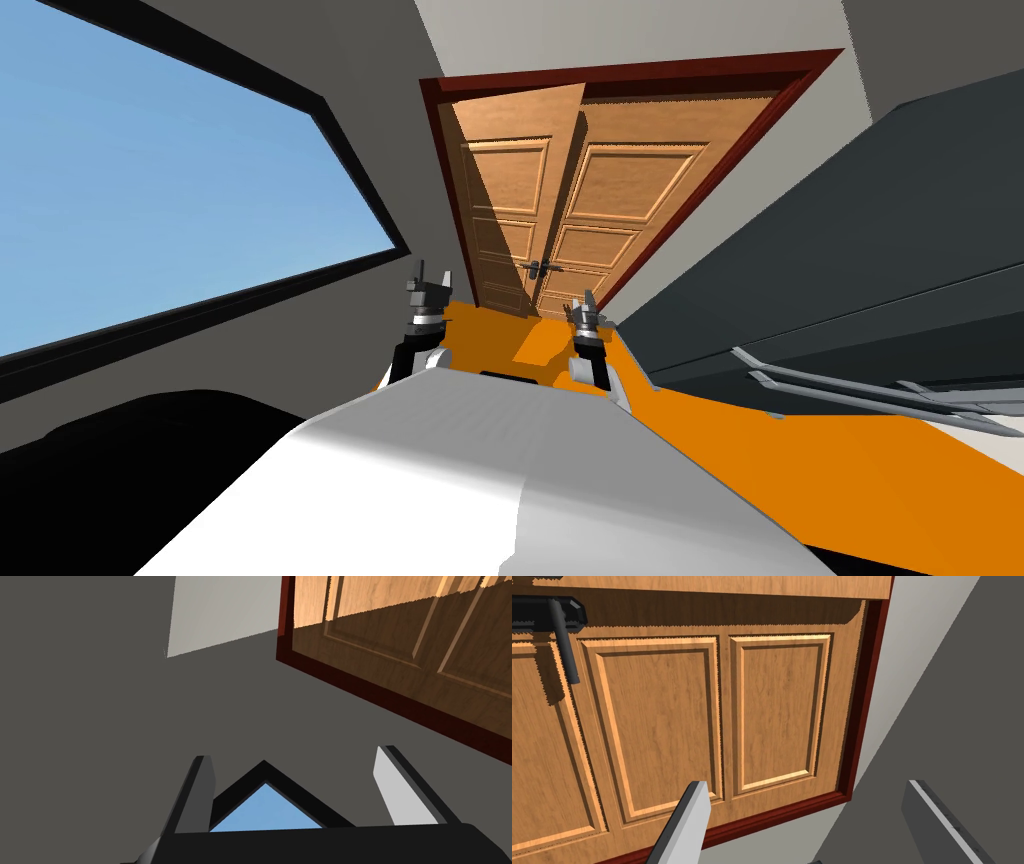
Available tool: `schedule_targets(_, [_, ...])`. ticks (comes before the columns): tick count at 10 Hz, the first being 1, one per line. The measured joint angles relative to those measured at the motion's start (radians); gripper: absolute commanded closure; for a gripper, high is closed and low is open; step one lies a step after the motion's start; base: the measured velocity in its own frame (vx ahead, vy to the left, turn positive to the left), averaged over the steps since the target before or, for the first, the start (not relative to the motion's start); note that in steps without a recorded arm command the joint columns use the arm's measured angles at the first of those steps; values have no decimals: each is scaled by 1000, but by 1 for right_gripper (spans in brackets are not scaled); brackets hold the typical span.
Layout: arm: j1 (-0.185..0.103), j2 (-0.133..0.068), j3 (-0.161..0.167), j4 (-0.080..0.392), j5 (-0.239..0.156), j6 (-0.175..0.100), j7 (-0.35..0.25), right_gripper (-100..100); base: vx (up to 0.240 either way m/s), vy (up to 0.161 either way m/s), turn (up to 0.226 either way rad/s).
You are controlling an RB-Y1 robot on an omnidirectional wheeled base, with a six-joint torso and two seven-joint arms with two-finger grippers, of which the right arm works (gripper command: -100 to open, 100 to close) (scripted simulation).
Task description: Pull the door open
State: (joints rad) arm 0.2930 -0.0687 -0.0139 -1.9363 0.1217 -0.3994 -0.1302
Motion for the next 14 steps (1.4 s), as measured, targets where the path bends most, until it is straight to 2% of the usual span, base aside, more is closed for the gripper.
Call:
schedule_targets(4, [-73, -15, -15, 122, 7, -10, -16, -100, 88, -3, -10])
schedule_targets(5, [-79, -16, -16, 141, 8, -13, -19, -100, 58, 11, -10])
schedule_targets(6, [-101, -19, -21, 174, 9, -15, -21, -100, 84, 14, -14])
schedule_targets(8, [-128, -28, -27, 226, 12, -17, -30, -100, 99, -1, -15])
schedule_targets(9, [-151, -33, -33, 259, 13, -19, -36, -100, 59, 0, 1])
schedule_targets(11, [-171, -36, -37, 303, 16, -26, -39, -100, 64, 10, -13])
schedule_targets(13, [-214, -44, -46, 370, 18, -31, -48, -100, 94, 3, -12])
schedule_targets(14, [-228, -47, -48, 388, 21, -25, -53, -100, 67, 5, -5])
